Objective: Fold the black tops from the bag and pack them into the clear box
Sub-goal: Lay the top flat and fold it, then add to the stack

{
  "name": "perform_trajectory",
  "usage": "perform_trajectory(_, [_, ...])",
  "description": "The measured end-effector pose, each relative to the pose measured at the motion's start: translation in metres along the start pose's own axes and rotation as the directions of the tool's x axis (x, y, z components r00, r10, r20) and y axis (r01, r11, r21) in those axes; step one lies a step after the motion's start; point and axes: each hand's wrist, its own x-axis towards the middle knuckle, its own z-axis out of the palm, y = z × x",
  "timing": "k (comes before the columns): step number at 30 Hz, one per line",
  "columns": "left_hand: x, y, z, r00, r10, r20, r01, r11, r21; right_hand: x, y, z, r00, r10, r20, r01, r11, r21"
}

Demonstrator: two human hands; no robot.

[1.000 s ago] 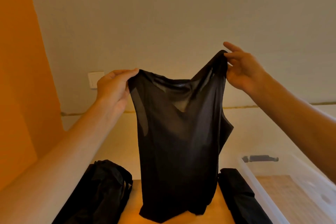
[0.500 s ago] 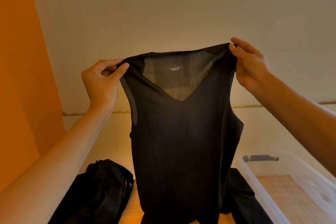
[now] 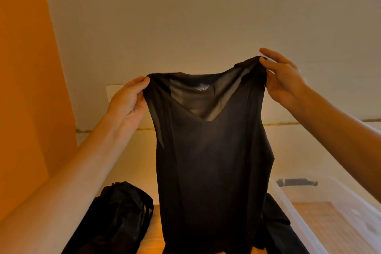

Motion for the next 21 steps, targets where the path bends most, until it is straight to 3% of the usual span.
perform_trajectory(6, [-0.013,-0.006,0.004,0.983,-0.161,-0.087,0.163,0.986,0.022,-0.004,-0.001,0.004,0.999,0.027,-0.022,-0.026,0.998,0.054])
perform_trajectory(10, [-0.018,-0.014,0.005,0.954,-0.285,-0.088,0.28,0.957,-0.071,-0.007,0.0,0.008,0.999,0.038,-0.037,-0.035,0.997,0.069])
perform_trajectory(14, [-0.022,-0.023,0.011,0.93,-0.363,-0.055,0.366,0.929,0.054,-0.006,-0.001,0.008,0.999,0.029,-0.023,-0.028,0.998,0.049])
perform_trajectory(16, [-0.022,-0.027,0.011,0.964,-0.263,-0.029,0.265,0.952,0.155,-0.006,-0.001,0.006,1.0,0.025,-0.017,-0.025,1.0,-0.006])
perform_trajectory(18, [-0.016,-0.027,0.006,0.998,-0.066,0.022,0.059,0.974,0.218,-0.006,0.0,0.002,1.0,0.026,0.001,-0.026,1.0,-0.013])
perform_trajectory(21, [-0.008,-0.023,-0.005,0.966,0.228,0.122,-0.254,0.922,0.292,-0.003,-0.001,-0.006,1.0,0.002,0.008,-0.002,1.0,-0.001])
